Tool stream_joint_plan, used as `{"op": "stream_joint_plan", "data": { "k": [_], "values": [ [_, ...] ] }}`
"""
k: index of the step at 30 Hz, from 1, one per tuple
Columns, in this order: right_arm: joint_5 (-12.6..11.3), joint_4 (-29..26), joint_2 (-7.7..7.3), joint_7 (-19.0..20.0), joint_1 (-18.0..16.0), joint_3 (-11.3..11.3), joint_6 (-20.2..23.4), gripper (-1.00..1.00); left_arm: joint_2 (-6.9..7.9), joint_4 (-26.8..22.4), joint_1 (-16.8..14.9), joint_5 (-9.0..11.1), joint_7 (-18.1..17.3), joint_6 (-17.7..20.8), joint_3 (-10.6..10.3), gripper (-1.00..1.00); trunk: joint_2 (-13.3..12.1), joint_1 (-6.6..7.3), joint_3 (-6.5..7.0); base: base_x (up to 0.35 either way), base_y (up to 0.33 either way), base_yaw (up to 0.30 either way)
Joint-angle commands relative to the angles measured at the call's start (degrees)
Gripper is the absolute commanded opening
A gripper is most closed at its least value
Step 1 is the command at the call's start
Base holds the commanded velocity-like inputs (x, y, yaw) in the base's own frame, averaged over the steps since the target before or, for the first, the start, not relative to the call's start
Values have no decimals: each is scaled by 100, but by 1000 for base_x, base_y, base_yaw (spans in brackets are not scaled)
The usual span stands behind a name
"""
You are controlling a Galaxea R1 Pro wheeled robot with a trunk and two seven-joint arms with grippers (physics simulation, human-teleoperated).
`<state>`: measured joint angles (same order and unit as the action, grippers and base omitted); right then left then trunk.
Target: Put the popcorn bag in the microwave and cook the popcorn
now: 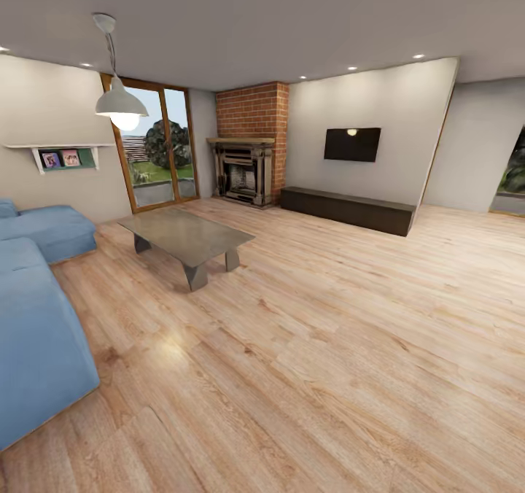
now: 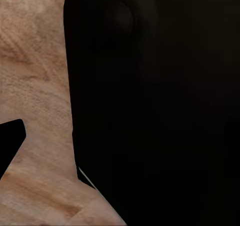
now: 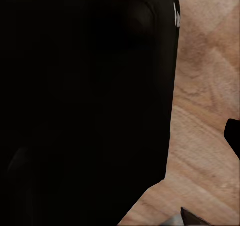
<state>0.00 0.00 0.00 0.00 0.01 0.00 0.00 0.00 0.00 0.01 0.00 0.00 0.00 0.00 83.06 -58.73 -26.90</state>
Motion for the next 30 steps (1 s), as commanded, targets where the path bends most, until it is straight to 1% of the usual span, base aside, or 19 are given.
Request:
{"op": "stream_joint_plan", "data": {
  "k": [1,3,9,17,23,27,30],
  "values": [
    [0,0,0,0,-1,0,0,100,0,0,-1,0,0,0,0,100,2,0,-3,0,0,0],
    [54,0,-16,3,-9,58,65,100,26,-18,-9,0,-9,-35,9,100,2,0,-3,0,0,0],
    [50,0,-10,-8,-9,55,55,100,58,-119,-9,0,-9,-35,9,100,2,0,-3,0,0,0],
    [44,0,-9,-9,-9,52,47,100,60,-135,-9,11,-9,-35,15,100,2,0,-3,0,0,0],
    [44,0,-9,-9,-9,53,-94,100,-98,-159,-9,17,-9,-35,29,100,2,0,-3,0,0,0],
    [44,0,-9,-9,-9,53,-112,100,-119,-283,-9,24,-29,-32,34,100,2,0,-3,2,0,0],
    [44,0,-9,-9,-9,58,-114,100,-123,-400,-9,20,-58,-15,32,100,2,0,-3,175,0,0]
  ]
}}
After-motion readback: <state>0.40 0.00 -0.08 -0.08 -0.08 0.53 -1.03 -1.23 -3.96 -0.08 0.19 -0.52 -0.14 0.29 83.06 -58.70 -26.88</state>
